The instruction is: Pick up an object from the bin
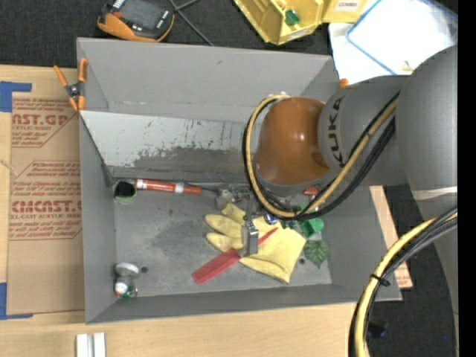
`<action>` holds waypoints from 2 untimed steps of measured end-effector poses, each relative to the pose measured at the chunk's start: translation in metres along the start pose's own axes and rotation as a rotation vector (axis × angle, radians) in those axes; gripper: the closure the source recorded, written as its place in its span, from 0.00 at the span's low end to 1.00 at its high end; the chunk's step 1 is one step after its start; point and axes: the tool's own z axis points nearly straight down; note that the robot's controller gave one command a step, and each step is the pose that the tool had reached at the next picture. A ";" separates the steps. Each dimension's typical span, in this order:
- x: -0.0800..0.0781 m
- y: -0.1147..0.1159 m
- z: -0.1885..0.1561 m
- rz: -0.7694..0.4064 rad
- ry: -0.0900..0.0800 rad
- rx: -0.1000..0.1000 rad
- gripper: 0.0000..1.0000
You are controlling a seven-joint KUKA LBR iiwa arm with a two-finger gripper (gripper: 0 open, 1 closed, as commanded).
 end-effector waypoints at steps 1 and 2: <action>0.059 -0.030 -0.056 -0.031 -0.006 -0.001 0.00; 0.015 -0.006 0.005 -0.015 0.000 -0.004 0.00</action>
Offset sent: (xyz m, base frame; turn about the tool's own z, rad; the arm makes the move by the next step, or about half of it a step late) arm -0.0138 -0.0113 -0.0046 -0.0139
